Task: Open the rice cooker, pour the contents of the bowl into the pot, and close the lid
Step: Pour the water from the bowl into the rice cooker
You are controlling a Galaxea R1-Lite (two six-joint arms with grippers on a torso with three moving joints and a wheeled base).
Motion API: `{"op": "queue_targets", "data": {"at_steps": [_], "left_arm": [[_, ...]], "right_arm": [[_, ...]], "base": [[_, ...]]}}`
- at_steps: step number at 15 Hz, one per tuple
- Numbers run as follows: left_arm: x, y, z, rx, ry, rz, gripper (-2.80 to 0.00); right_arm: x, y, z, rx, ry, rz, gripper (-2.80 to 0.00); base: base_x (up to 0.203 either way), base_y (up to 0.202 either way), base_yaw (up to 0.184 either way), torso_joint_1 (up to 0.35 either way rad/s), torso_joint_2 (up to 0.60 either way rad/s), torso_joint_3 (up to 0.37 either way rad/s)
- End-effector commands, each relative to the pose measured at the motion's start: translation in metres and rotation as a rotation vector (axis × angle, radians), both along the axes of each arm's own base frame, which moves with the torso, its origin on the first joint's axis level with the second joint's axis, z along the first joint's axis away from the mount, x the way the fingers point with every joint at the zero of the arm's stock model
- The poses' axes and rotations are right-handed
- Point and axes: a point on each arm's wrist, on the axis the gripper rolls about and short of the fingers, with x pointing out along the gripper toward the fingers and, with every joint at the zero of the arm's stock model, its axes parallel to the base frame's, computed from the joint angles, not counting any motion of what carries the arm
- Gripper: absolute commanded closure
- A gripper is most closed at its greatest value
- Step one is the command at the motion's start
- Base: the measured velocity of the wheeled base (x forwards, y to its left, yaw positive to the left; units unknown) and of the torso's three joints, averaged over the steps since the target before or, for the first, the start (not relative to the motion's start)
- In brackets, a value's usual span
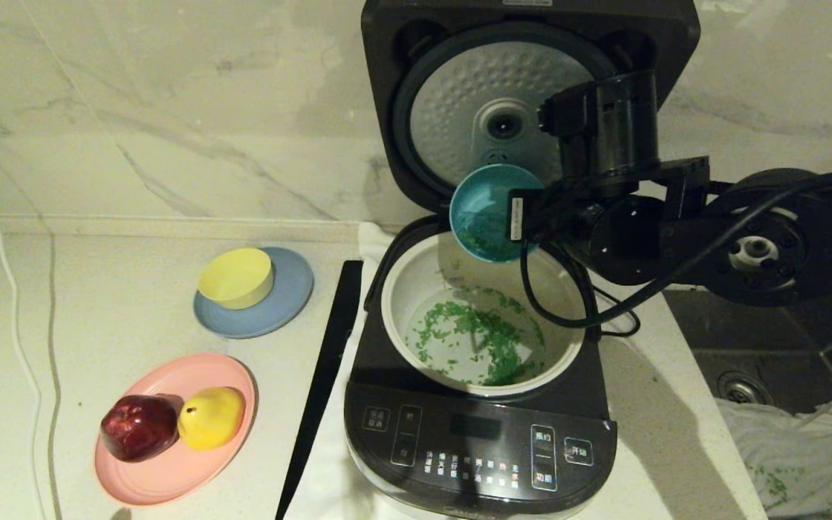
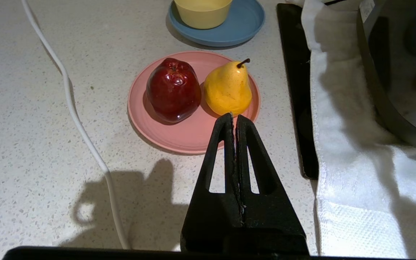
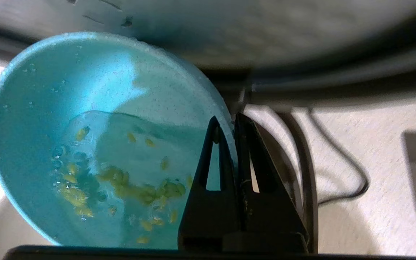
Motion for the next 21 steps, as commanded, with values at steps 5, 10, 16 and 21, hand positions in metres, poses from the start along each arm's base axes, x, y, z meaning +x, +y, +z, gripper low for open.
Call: {"op": "queue_targets", "data": {"at_steps": [5,10,16,21], "left_arm": [[0.000,0.000,-0.001,-0.001,0.002,0.000,0.00],[0.000,0.000,-0.001,-0.001,0.002,0.000,0.00],[0.000,0.000,-0.001,0.001,0.003,0.000,0.00],[0.000,0.000,-0.001,-0.001,0.002,0.000,0.00]], "right_arm": [[0.024,0.020,-0.024,-0.089,-0.142,-0.061,0.00],[0.021,0.028,-0.030,-0.166,-0.354,-0.078,0.00],[-0.010,0.038,-0.045,-0.232,-0.518,-0.064,0.00],[-0.029,0.044,-0.060,-0.226,-0.553,-0.027,0.00]], "base": [[0.000,0.000,0.000,0.000,0.00,0.000],[0.000,0.000,0.000,0.000,0.00,0.000],[0.000,0.000,0.000,0.000,0.00,0.000],[0.000,0.000,0.000,0.000,0.00,0.000]]}}
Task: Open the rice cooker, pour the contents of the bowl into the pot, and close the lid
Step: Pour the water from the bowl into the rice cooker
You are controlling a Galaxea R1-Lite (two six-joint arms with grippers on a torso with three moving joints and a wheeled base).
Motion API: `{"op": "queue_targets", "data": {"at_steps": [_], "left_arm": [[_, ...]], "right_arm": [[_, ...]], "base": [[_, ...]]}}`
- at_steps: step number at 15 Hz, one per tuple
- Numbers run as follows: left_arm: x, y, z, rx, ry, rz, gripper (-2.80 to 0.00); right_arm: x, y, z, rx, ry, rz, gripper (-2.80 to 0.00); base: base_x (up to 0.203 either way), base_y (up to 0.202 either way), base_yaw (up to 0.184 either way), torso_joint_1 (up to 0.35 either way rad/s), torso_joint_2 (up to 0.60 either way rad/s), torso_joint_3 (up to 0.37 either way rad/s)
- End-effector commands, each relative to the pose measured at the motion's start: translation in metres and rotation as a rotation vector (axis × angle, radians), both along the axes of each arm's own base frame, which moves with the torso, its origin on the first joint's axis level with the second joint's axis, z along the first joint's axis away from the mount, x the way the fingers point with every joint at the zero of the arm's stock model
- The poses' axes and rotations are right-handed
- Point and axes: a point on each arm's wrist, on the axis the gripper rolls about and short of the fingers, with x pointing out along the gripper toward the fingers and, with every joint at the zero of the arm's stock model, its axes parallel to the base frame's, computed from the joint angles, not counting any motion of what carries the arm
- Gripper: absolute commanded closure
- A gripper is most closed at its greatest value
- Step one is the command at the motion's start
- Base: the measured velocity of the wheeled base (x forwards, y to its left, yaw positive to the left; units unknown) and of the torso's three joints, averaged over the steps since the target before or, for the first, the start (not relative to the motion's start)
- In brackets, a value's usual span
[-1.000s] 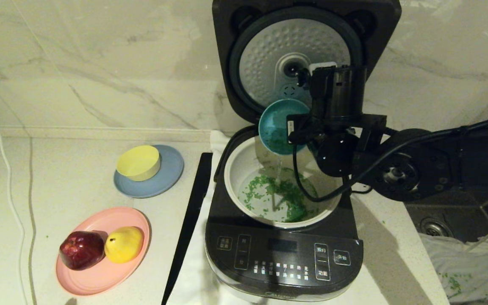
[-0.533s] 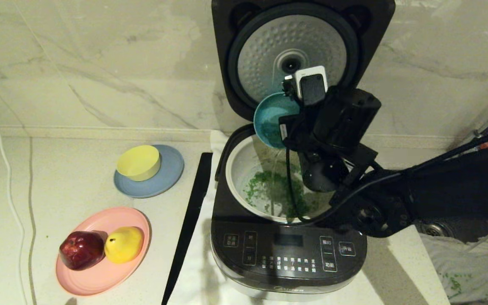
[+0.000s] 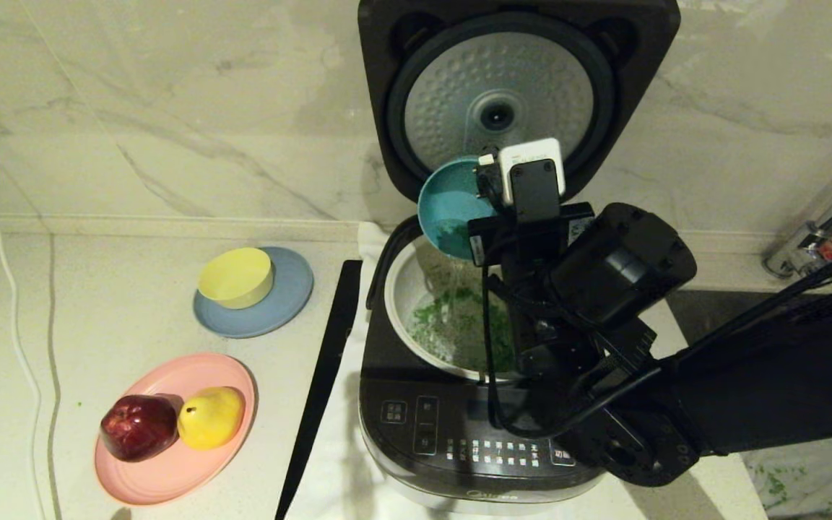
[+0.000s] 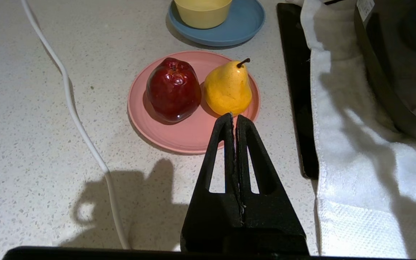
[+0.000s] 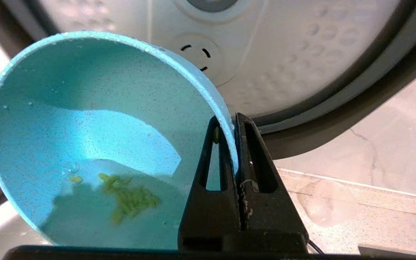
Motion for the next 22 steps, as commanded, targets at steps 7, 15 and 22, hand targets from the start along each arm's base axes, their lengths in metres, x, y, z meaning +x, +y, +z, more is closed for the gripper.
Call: {"op": "queue_targets", "data": {"at_steps": [7,15,22], "left_arm": [[0.000,0.000,-0.001,-0.001,0.003,0.000,0.00],[0.000,0.000,-0.001,0.000,0.002,0.000,0.00],[0.000,0.000,-0.001,-0.001,0.003,0.000,0.00]], "right_arm": [[-0.011,0.005,-0.015,-0.041,-0.013,0.024,0.00],[-0.018,-0.004,-0.010,-0.040,-0.010,0.024,0.00],[-0.023,-0.002,-0.010,-0.045,-0.007,0.036,0.00]], "base": [[0.000,0.000,0.000,0.000,0.00,0.000],[0.000,0.000,0.000,0.000,0.00,0.000],[0.000,0.000,0.000,0.000,0.00,0.000]]}}
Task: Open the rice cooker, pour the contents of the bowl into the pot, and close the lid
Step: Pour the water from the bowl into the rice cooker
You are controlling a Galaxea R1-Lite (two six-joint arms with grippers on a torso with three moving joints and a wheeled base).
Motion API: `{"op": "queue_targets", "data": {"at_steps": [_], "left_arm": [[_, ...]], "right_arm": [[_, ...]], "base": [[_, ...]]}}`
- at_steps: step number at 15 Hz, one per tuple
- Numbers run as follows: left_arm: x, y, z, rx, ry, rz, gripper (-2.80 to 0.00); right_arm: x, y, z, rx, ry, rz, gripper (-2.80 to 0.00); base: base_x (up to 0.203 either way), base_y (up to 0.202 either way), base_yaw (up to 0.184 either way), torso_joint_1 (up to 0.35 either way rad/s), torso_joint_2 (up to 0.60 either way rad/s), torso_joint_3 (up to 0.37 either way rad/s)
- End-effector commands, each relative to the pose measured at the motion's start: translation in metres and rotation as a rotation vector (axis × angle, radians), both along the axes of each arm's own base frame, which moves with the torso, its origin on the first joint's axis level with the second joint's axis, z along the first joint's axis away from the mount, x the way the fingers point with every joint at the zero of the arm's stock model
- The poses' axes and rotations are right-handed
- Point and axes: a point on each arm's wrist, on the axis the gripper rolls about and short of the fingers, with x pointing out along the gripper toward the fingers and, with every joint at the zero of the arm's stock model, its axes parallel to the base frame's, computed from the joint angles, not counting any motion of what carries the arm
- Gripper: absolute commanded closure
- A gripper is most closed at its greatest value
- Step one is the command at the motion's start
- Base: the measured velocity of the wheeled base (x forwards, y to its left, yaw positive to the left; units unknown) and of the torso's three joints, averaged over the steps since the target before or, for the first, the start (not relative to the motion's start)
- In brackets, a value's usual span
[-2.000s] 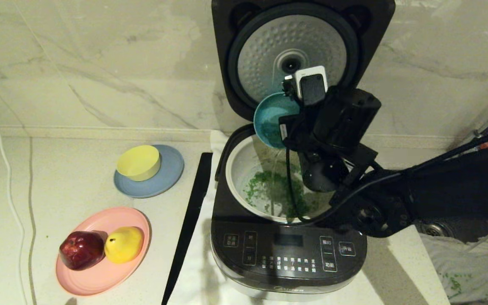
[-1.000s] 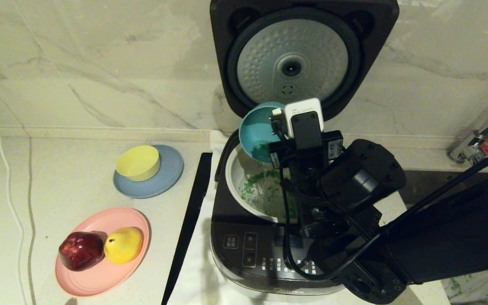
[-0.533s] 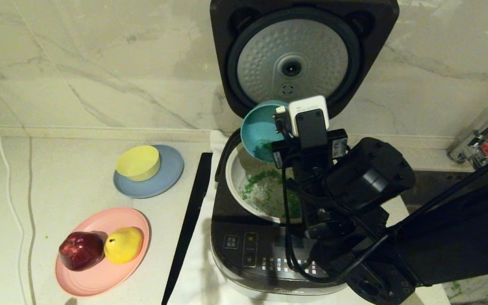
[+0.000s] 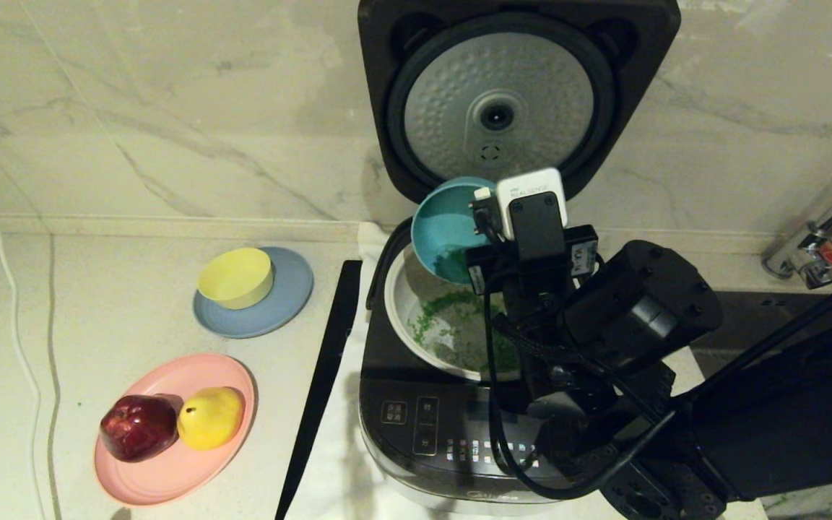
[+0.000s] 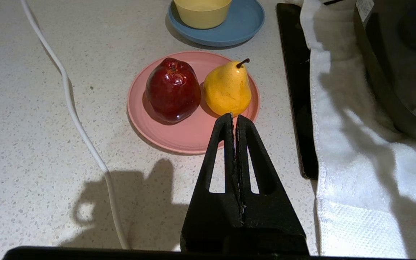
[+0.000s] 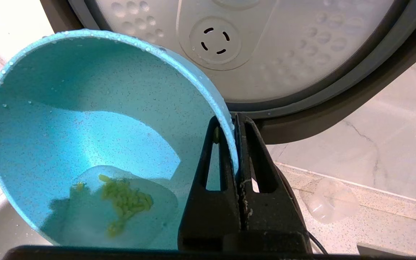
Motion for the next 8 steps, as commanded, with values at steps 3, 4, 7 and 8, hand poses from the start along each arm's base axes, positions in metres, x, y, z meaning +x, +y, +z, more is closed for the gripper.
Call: {"op": "queue_targets", "data": {"at_steps": [3,4,7,8], "left_arm": [[0.0002,0.0000,-0.0009,-0.001,0.002,0.001,0.00],[0.0003,0.0000,-0.0008,-0.001,0.004,0.001,0.00],[0.0003,0.0000,-0.0008,0.001,0.004,0.001,0.00],[0.0002,0.0000,-0.0009,0.001,0.002,0.001,0.00]], "right_arm": [[-0.0044,0.0005,0.0049,0.009,-0.011,0.004,0.00],[-0.0053,0.0007,0.0059,0.012,-0.013,0.006,0.00],[-0.0069,0.0001,0.0090,0.032,-0.019,0.013,0.00],[-0.0070,0.0000,0.0093,0.036,-0.019,0.015,0.00]], "base": [[0.000,0.000,0.000,0.000,0.00,0.000],[0.000,0.000,0.000,0.000,0.00,0.000],[0.000,0.000,0.000,0.000,0.00,0.000],[0.000,0.000,0.000,0.000,0.00,0.000]]}}
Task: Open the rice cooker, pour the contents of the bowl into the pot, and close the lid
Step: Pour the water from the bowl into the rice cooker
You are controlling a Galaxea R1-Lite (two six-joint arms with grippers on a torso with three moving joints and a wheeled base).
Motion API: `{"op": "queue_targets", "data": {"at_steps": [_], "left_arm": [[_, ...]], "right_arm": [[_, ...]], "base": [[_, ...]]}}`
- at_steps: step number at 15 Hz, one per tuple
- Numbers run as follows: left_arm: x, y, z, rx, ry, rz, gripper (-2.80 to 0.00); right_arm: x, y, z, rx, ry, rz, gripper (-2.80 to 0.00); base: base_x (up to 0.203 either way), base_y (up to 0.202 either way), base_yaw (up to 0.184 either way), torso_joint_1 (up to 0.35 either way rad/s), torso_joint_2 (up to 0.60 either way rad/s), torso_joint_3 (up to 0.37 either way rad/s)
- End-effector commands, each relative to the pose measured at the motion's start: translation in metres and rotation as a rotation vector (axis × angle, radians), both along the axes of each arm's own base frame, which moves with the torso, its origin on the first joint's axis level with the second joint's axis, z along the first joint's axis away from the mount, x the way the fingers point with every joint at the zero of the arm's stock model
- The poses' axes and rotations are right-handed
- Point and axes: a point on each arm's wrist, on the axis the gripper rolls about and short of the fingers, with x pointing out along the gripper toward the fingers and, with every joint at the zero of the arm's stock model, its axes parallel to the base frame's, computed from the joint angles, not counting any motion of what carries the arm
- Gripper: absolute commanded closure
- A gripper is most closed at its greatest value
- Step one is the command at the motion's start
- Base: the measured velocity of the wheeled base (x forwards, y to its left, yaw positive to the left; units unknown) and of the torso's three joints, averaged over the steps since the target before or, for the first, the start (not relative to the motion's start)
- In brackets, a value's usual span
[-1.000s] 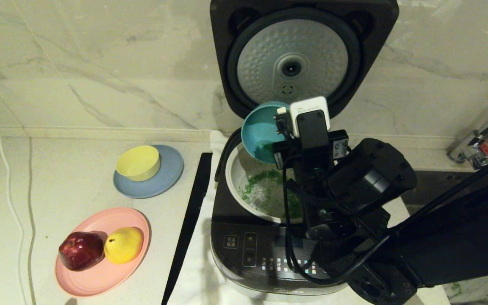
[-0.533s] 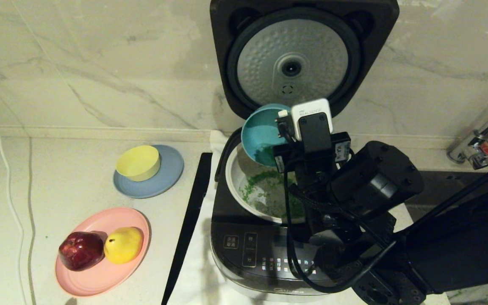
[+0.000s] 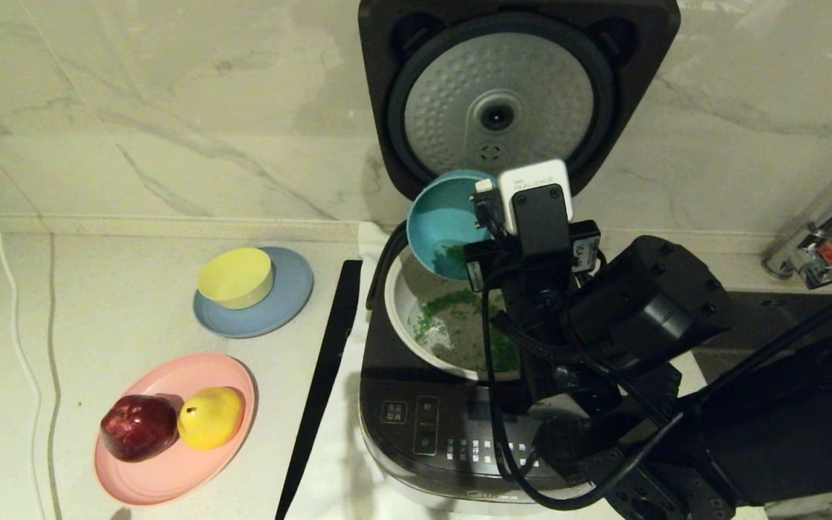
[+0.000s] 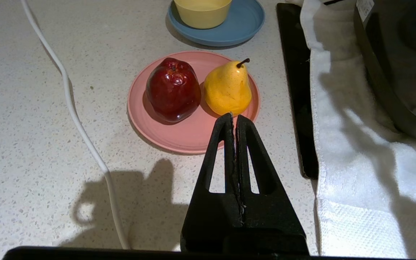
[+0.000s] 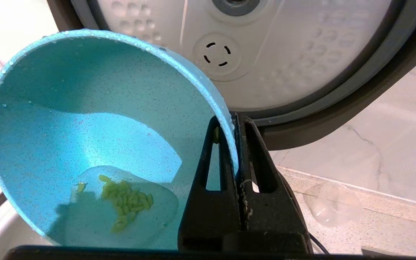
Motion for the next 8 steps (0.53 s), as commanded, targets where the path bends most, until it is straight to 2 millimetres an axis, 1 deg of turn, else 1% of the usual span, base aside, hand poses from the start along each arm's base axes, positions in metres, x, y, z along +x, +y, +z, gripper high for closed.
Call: {"op": "queue_targets", "data": {"at_steps": [1,5,8], "left_arm": [[0.000,0.000,-0.001,-0.001,0.002,0.000,0.00],[0.000,0.000,-0.001,0.000,0.003,0.000,0.00],[0.000,0.000,-0.001,-0.001,0.003,0.000,0.00]], "right_arm": [[-0.001,-0.002,0.004,0.015,-0.010,-0.003,0.00],[-0.006,-0.006,0.017,0.040,-0.036,0.004,0.00],[-0.008,-0.010,0.021,0.054,-0.044,0.014,0.00]], "base": [[0.000,0.000,0.000,0.000,0.00,0.000],[0.000,0.000,0.000,0.000,0.00,0.000],[0.000,0.000,0.000,0.000,0.00,0.000]]}}
